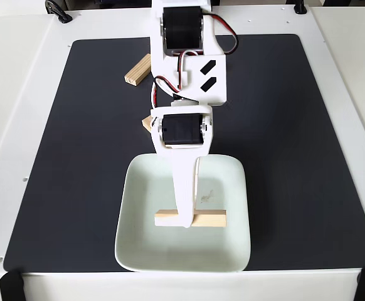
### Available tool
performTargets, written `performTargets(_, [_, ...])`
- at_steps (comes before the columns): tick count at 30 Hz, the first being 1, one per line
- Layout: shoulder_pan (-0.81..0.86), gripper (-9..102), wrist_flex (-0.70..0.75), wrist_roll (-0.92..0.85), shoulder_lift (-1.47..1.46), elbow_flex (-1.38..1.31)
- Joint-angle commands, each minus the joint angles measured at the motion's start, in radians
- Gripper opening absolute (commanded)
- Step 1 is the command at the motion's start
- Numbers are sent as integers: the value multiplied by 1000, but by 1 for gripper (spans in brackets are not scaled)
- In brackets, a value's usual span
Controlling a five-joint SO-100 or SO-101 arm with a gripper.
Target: Pick up the wooden block and place them on the plate.
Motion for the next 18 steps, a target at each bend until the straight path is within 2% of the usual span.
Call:
performTargets(1, [11,0,-21,-9,3,-58])
performTargets(10, [38,0,-18,-9,0,-46])
performTargets(14, [52,0,81,-9,9,-63])
performTargets(18, [54,0,91,-9,11,-63])
